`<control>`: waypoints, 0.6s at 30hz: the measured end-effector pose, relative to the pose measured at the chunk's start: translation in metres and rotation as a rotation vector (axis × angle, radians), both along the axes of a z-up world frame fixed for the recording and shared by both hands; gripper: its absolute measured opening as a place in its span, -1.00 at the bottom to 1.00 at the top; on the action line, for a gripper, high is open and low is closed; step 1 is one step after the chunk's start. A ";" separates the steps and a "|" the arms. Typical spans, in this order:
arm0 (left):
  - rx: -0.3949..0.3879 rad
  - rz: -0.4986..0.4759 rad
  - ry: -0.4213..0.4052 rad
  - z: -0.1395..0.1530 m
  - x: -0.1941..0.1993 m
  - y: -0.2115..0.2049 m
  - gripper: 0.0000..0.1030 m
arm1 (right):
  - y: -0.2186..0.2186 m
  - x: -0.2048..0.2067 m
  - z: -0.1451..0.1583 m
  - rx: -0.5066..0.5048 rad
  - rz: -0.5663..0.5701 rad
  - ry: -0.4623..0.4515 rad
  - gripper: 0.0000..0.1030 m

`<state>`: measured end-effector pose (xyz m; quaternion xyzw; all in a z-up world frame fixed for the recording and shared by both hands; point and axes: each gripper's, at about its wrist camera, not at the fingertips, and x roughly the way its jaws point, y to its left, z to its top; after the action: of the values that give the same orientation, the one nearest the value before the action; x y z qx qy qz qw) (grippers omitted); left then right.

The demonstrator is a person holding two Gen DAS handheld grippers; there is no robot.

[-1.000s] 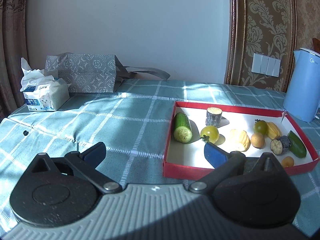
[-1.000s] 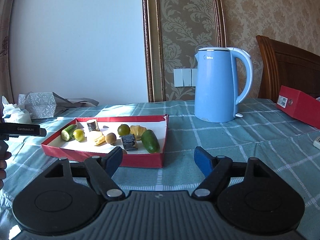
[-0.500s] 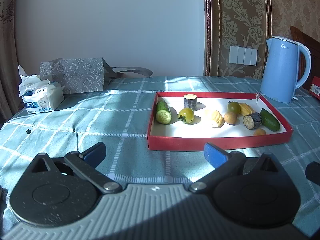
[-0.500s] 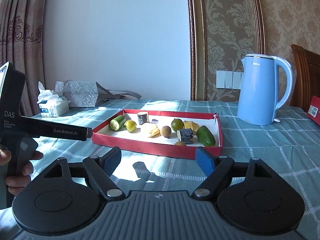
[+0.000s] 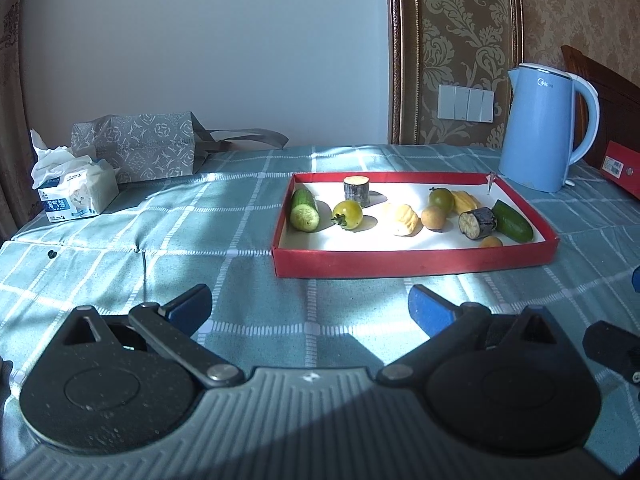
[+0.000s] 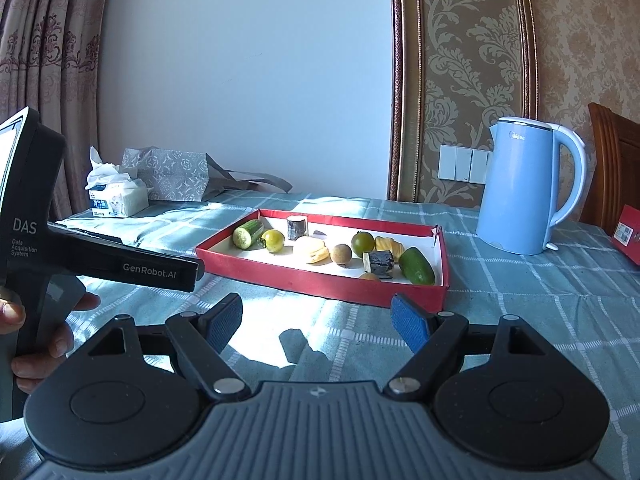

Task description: Organize fruits

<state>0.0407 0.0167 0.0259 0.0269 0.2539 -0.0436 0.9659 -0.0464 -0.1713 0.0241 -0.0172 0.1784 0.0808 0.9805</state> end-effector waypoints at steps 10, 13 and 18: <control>-0.005 -0.026 -0.003 0.005 -0.001 -0.003 1.00 | 0.001 -0.002 0.001 -0.001 0.004 -0.008 0.64; 0.004 -0.026 -0.015 0.005 -0.001 -0.004 1.00 | 0.001 -0.002 0.001 0.001 0.006 -0.006 0.64; -0.015 -0.030 0.000 0.002 0.004 -0.003 1.00 | 0.001 -0.001 0.000 0.003 0.006 -0.002 0.64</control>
<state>0.0444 0.0139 0.0281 0.0235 0.2533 -0.0597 0.9652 -0.0478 -0.1701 0.0245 -0.0164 0.1771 0.0838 0.9805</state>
